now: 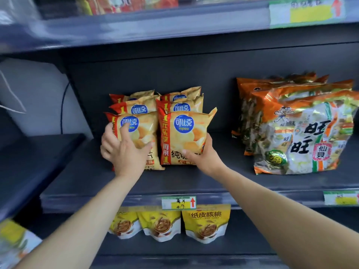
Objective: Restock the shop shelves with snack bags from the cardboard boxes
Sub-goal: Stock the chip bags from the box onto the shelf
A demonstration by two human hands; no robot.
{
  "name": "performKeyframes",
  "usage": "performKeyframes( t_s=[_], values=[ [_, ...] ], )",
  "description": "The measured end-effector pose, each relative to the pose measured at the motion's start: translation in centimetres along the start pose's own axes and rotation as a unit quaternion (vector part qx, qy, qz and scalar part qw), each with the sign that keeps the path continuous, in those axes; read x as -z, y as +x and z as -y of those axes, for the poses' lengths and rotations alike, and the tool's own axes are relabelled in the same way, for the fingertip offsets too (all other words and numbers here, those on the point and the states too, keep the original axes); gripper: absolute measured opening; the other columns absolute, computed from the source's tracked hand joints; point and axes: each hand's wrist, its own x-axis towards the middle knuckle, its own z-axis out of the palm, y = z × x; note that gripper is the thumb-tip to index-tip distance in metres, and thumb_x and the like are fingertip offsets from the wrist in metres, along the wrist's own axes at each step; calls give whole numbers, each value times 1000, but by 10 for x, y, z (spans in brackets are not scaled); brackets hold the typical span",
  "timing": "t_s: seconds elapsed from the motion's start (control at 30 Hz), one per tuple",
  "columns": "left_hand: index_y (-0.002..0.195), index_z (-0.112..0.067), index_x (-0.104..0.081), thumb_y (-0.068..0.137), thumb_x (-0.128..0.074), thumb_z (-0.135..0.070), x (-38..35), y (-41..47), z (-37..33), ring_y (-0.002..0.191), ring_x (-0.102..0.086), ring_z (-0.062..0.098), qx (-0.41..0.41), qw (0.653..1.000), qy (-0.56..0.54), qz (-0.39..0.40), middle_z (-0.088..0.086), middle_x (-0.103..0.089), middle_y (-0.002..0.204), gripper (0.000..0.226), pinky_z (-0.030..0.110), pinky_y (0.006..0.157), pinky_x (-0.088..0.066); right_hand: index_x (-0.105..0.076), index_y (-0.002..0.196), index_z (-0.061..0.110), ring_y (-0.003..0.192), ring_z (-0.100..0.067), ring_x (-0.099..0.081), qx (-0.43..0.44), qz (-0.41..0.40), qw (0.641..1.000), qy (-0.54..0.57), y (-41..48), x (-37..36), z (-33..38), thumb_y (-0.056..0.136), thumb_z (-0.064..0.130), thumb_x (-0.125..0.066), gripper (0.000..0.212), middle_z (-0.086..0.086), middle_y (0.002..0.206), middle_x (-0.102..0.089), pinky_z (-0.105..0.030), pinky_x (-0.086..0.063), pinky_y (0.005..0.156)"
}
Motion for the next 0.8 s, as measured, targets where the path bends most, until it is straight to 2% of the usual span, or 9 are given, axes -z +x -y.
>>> performKeyframes(
  t_s=[0.07,0.1,0.2,0.33,0.5,0.67,0.8],
  values=[
    [144,-29,-24,70,-78,-46,-4,4,14,143,-5,40,26,997,17,74,12,2,156,93,57,114,-11,-18,144,30,118,-11,-54,2,-5,1000,9,2,-2,1,78,42,-74,87,15,125,-53,-33,-47,99],
    [146,-34,-18,72,-77,-46,-5,7,20,143,-5,41,42,993,9,108,12,7,157,96,58,114,-14,-19,144,30,116,-11,-55,3,-11,1000,2,3,-1,1,79,43,-73,85,16,122,-54,-30,-47,95],
    [146,-43,-8,74,-76,-46,-10,14,31,138,-23,40,67,982,-34,172,9,6,157,99,56,108,-32,-22,143,31,107,-10,-56,-1,-20,999,-31,5,3,3,79,48,-70,82,17,115,-55,-27,-46,89],
    [145,-44,-10,74,-74,-51,-12,16,33,131,-31,40,67,982,-26,177,9,-3,153,96,53,101,-41,-25,143,34,106,-12,-57,-10,-24,999,-44,9,9,4,77,52,-71,83,14,116,-57,-29,-47,90],
    [146,-42,-11,75,-71,-55,-9,19,32,131,-32,40,59,985,-6,162,12,-7,152,94,53,101,-41,-32,140,36,108,-13,-58,-19,-25,999,-39,15,14,4,73,54,-74,81,12,118,-61,-34,-48,94],
    [144,-45,16,67,-79,-51,-12,10,40,138,-22,44,63,971,2,229,15,10,157,123,56,106,-35,-37,138,36,108,-12,-60,-24,-8,999,-22,18,18,-2,71,53,-76,79,13,117,-63,-32,-48,92],
    [144,-43,16,66,-83,-43,-16,9,45,133,-31,41,58,979,-2,198,17,-8,153,126,56,98,-42,-42,134,37,106,-11,-60,-18,-8,999,-28,19,21,-4,71,53,-75,73,13,116,-63,-32,-48,93]
  ],
)
